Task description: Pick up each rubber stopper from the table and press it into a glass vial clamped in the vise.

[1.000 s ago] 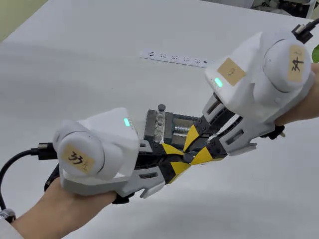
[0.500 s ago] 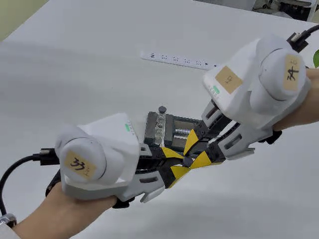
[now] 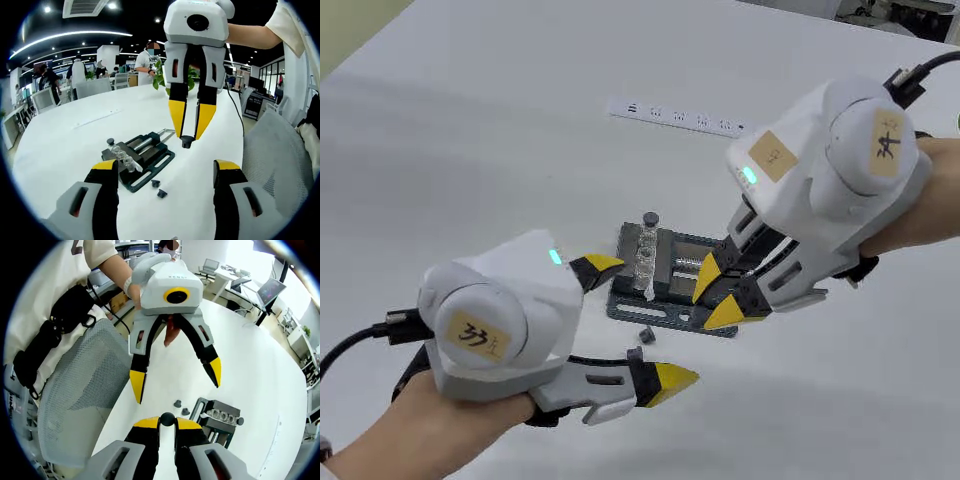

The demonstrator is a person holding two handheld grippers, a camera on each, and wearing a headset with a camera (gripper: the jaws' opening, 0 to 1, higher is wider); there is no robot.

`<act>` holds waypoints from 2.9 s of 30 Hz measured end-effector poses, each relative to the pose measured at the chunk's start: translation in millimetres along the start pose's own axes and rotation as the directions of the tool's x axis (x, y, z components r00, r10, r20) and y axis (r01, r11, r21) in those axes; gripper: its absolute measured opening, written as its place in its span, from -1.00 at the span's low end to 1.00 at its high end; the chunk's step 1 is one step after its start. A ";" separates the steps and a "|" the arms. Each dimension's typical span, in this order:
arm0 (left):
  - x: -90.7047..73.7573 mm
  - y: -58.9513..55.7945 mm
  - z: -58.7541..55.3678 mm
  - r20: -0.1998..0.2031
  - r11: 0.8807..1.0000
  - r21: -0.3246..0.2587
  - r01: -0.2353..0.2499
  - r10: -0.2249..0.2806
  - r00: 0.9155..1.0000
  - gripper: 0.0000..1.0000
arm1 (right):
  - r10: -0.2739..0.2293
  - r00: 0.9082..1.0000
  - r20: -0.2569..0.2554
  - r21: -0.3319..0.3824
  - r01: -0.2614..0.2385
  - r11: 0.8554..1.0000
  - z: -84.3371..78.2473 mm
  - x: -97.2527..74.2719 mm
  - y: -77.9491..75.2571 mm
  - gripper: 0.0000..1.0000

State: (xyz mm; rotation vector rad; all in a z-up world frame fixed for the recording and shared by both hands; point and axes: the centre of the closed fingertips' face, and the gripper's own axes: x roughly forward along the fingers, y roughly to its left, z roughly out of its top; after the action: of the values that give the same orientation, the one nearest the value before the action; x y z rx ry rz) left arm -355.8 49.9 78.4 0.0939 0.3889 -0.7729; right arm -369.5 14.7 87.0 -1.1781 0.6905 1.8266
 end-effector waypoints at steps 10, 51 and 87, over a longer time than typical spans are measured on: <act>-13.2 28.4 -24.2 -0.051 0.996 -0.065 -0.055 0.052 0.997 0.98 | 0.003 1.000 -0.007 0.008 -0.003 1.000 -5.0 2.2 -5.0 -0.90; -31.2 53.1 -44.9 -0.065 0.977 -0.161 -0.143 0.134 0.989 0.98 | -0.045 0.987 -0.157 -0.122 0.026 0.992 -20.8 8.9 -118.2 -0.90; -31.7 57.5 -51.3 -0.075 0.971 -0.185 -0.149 0.138 0.988 0.98 | -0.006 0.965 -0.263 -0.161 -0.037 0.986 -38.2 39.3 -140.4 -0.90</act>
State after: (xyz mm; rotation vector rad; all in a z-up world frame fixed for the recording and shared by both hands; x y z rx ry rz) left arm -352.1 123.4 39.5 -0.0331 0.5069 -0.5878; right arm -238.9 68.3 34.3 -1.5486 0.7076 1.7844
